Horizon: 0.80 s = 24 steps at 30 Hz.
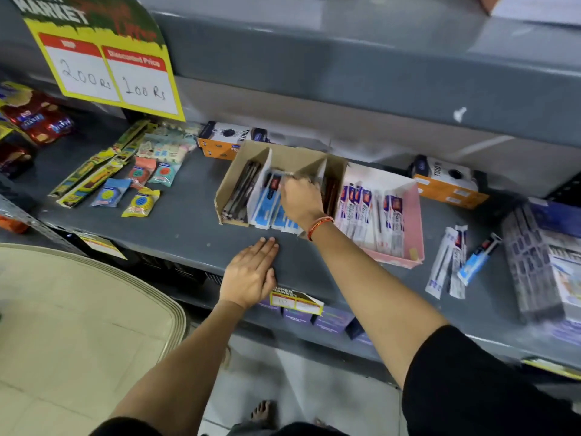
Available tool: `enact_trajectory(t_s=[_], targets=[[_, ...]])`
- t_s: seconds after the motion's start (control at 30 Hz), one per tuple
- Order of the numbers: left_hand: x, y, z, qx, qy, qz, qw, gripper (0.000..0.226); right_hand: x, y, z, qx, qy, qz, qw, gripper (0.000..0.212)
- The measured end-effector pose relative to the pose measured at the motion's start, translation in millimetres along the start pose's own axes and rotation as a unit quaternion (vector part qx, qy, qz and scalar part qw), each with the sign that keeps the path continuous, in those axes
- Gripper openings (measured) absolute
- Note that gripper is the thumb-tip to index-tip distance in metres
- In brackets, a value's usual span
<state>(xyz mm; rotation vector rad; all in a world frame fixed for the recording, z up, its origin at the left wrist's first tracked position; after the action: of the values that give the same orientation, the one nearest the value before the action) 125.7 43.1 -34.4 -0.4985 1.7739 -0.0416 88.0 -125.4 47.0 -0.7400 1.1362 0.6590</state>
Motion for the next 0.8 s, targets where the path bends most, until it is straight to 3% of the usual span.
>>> enact_trajectory(t_s=[0.17, 0.33, 0.57, 0.8], targets=[[-4.1, 5.0, -5.0, -0.006, -0.001, -0.010, 1.000, 0.046, -30.2, 24.9, -18.1, -0.008, -0.019, -0.088, 0.996, 0.033], [-4.9, 7.7, -9.1, -0.028, 0.009, -0.004, 1.000, 0.046, -53.6, 59.9, -58.0, 0.040, -0.038, -0.154, 0.986, 0.030], [-4.7, 10.9, -13.4, -0.061, 0.001, 0.012, 0.998, 0.050, -65.3, 130.8, -128.6, 0.277, -0.020, -0.197, 0.940, 0.031], [-4.5, 16.3, -19.0, -0.093, 0.006, 0.011, 0.996, 0.052, -53.5, 199.0, -160.6, 0.460, -0.081, -0.142, 0.873, 0.032]])
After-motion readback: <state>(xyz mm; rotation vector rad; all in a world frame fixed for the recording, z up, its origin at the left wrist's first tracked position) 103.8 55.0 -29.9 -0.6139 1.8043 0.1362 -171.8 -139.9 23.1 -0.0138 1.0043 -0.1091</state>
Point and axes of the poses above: each hand's wrist, its own y-axis away from the middle knuckle, its own x-axis out of the palm, z = x × y, the point moved 1 cm from there along -y, towards the middle knuckle, and after that the axes turned 10 degrees about -x, right-handed, at the moved point
